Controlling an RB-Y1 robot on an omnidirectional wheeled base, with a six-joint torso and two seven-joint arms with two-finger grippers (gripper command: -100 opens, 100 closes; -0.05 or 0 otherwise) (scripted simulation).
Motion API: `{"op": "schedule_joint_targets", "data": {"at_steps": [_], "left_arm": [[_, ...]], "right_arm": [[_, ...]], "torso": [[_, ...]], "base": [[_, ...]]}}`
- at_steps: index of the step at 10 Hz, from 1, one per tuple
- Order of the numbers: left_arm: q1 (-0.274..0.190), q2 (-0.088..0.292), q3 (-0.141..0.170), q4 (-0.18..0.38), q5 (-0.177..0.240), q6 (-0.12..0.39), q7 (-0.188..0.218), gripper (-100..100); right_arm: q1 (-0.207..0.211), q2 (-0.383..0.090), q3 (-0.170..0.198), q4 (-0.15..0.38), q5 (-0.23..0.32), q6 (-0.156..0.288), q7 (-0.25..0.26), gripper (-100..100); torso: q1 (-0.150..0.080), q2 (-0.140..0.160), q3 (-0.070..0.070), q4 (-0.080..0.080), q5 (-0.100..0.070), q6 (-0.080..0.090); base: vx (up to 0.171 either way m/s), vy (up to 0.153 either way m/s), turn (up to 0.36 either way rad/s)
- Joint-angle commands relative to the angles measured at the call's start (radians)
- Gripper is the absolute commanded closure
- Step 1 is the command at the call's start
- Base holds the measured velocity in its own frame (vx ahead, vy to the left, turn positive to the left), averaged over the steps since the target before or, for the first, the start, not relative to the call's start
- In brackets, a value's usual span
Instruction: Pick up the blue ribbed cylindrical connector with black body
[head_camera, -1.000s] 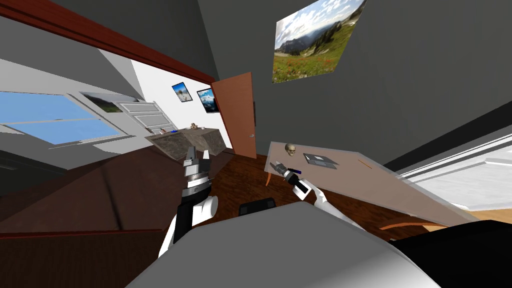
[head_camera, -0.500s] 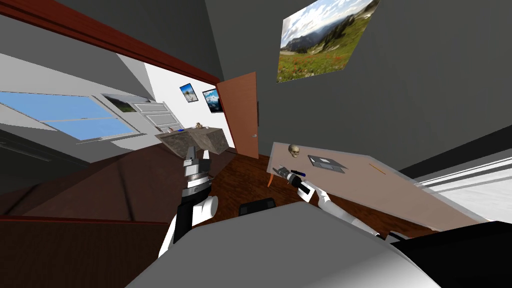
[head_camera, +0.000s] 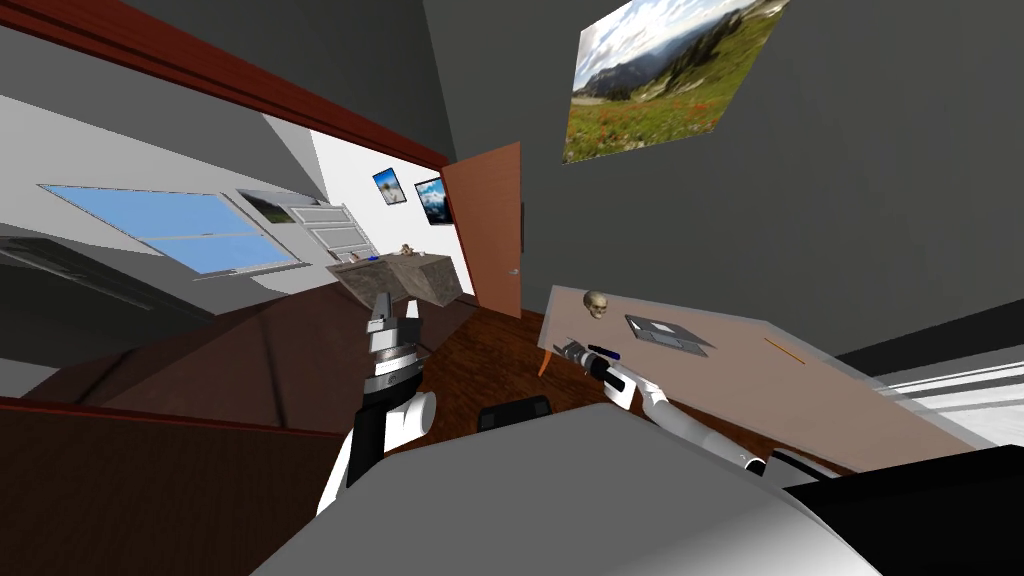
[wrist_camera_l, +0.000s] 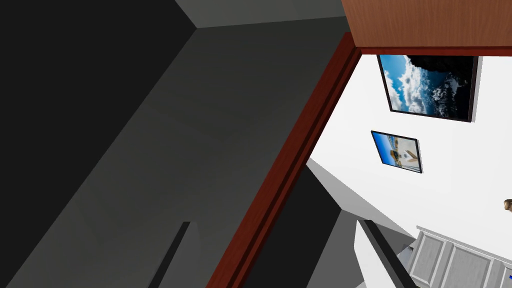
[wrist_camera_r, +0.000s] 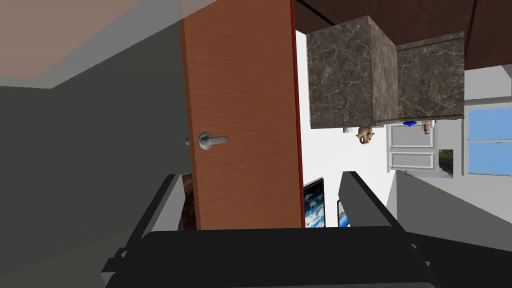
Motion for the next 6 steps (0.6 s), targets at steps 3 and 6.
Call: {"op": "schedule_joint_targets", "data": {"at_steps": [3, 6], "left_arm": [[0.0, 0.0, 0.0, 0.0, 0.0, 0.0, 0.0, 0], [0.0, 0.0, 0.0, 0.0, 0.0, 0.0, 0.0, 0]], "right_arm": [[-0.014, -0.043, 0.047, 0.093, 0.041, 0.042, 0.036, -100], [-0.026, -0.074, 0.089, 0.225, 0.075, 0.069, 0.065, -100]], "torso": [[0.0, 0.0, 0.0, 0.0, 0.0, 0.0], [-0.001, -0.001, 0.0, 0.0, 0.0, 0.0]], "base": [[0.033, -0.006, 0.105], [0.046, -0.025, 0.126]]}}
